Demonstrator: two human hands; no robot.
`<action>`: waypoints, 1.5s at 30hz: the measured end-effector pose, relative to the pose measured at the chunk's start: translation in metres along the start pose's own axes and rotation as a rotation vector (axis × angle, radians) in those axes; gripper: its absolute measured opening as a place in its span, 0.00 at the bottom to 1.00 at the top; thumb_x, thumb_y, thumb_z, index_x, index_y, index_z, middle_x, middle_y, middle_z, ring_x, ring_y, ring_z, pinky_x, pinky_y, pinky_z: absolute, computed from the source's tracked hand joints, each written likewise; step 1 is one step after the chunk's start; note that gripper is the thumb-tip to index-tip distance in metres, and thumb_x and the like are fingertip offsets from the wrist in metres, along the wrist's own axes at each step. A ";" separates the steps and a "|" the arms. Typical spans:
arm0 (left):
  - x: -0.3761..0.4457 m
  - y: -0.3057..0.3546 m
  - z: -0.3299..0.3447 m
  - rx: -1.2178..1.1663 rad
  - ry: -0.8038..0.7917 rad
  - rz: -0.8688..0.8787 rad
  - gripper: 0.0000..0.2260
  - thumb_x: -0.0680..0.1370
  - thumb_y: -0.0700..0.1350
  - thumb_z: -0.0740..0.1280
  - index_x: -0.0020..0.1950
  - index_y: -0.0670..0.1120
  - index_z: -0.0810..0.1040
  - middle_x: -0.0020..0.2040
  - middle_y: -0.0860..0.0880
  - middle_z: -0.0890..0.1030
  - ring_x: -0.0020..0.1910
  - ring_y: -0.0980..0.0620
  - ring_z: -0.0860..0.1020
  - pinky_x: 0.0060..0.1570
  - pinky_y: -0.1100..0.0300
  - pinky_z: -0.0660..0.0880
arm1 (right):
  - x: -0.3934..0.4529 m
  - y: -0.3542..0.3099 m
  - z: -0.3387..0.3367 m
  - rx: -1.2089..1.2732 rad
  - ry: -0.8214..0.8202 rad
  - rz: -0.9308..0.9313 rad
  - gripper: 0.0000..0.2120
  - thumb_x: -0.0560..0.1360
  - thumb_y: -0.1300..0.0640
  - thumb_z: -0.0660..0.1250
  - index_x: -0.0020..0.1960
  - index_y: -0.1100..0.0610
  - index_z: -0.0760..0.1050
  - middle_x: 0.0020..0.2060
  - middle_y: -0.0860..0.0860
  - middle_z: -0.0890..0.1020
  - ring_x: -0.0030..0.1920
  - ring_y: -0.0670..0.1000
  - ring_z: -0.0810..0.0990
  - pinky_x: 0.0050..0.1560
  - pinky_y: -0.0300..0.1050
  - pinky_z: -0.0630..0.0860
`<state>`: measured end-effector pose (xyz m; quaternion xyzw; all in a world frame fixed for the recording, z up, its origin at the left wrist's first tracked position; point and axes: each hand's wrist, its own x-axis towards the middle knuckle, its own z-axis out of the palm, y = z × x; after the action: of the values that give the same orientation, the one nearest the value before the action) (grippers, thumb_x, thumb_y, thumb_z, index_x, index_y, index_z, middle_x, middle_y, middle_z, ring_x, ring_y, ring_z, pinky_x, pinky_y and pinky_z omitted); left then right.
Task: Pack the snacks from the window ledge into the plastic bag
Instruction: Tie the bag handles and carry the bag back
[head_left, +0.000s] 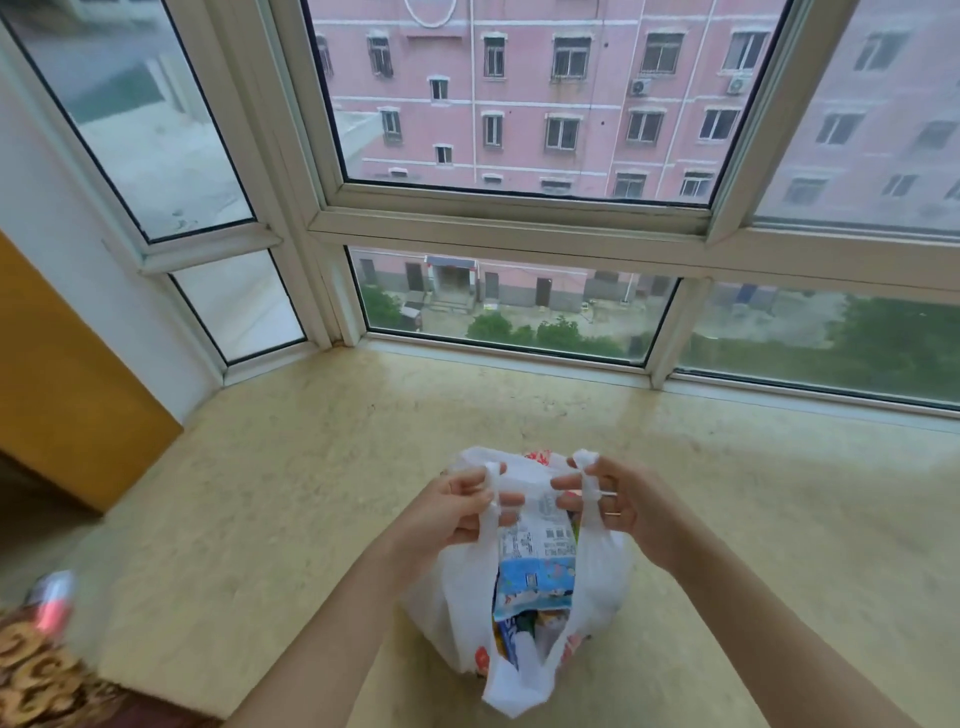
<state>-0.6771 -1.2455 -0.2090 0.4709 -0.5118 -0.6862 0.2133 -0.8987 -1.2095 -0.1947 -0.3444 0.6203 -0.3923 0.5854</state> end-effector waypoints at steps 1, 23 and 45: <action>0.002 -0.004 0.004 -0.004 -0.012 -0.012 0.16 0.82 0.37 0.58 0.69 0.49 0.70 0.57 0.49 0.83 0.56 0.51 0.81 0.55 0.54 0.77 | 0.000 0.004 0.000 -0.003 -0.011 0.006 0.13 0.76 0.59 0.61 0.55 0.63 0.79 0.48 0.56 0.85 0.50 0.56 0.84 0.57 0.56 0.78; 0.009 -0.027 0.039 0.552 0.288 0.232 0.05 0.72 0.49 0.72 0.36 0.54 0.81 0.32 0.56 0.81 0.32 0.58 0.80 0.39 0.56 0.79 | -0.003 0.023 0.039 -0.045 -0.136 0.133 0.11 0.74 0.54 0.60 0.46 0.59 0.79 0.43 0.60 0.83 0.41 0.54 0.80 0.43 0.45 0.74; -0.075 -0.042 -0.059 1.209 0.814 0.499 0.27 0.69 0.55 0.74 0.66 0.51 0.76 0.60 0.51 0.80 0.56 0.49 0.80 0.49 0.51 0.77 | -0.040 -0.007 0.088 -0.004 0.146 0.097 0.11 0.75 0.55 0.63 0.49 0.62 0.76 0.31 0.55 0.84 0.32 0.51 0.71 0.42 0.44 0.66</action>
<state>-0.5832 -1.2002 -0.2170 0.5916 -0.7700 0.0089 0.2388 -0.8079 -1.1850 -0.1710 -0.2855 0.6783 -0.3861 0.5562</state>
